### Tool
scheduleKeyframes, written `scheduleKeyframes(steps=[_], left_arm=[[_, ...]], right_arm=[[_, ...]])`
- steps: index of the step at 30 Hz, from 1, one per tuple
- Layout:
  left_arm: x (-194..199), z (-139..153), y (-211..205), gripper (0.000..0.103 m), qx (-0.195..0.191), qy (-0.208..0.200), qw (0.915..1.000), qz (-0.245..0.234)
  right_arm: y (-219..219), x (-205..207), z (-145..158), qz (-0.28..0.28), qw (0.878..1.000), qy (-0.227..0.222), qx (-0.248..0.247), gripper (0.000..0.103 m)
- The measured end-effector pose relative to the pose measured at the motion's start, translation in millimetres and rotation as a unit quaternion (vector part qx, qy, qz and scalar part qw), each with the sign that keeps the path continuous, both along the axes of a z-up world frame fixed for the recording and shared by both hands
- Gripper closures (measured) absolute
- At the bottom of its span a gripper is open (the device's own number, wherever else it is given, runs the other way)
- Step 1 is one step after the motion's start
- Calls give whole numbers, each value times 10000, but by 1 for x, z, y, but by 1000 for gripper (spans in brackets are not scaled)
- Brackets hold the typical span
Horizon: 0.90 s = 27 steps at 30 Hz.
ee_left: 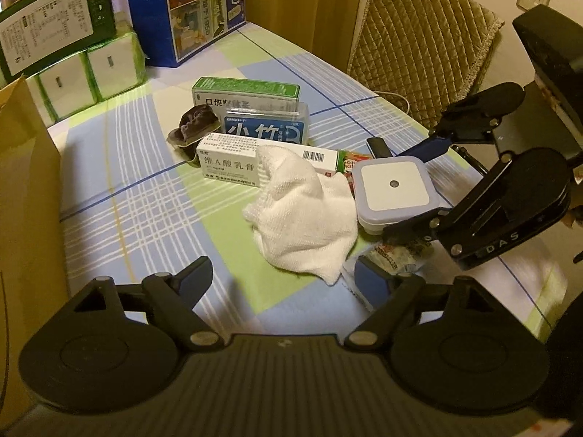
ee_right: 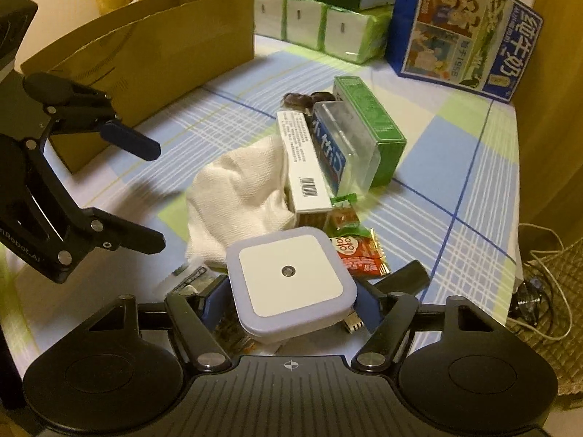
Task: Organize objects
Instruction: 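Grasp the white square night-light with the right gripper while the left approaches the towel, then grasp the white towel with the left gripper and lift it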
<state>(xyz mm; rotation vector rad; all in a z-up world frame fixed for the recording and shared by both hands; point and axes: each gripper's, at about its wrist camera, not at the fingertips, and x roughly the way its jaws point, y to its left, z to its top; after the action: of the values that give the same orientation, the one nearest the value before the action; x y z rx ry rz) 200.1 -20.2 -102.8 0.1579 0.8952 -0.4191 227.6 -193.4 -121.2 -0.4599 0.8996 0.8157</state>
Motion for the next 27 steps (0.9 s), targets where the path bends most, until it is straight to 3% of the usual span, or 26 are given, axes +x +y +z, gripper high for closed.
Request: scheduleKeyframes(steps=[8, 11, 15, 19, 22, 27], left_arm=[[19, -5, -5, 24, -236, 65, 9997, -9], [30, -9, -10, 30, -308, 112, 9995, 20], [41, -14, -14, 45, -332, 177, 9993, 86], [43, -11, -14, 77, -355, 201, 9990, 172], [39, -5, -12, 94, -372, 246, 9988, 211], [29, 10, -12, 101, -376, 153, 9990, 202]], right_arm=[[-16, -4, 8, -429, 9988, -67, 247, 38], [-19, -5, 12, -475, 9984, -105, 273, 38], [-22, -7, 14, -524, 9982, -135, 275, 38], [-25, -8, 16, -662, 9971, -120, 349, 38], [-26, -10, 17, -715, 9967, -104, 379, 38], [-27, -15, 25, -836, 9953, -102, 488, 38]])
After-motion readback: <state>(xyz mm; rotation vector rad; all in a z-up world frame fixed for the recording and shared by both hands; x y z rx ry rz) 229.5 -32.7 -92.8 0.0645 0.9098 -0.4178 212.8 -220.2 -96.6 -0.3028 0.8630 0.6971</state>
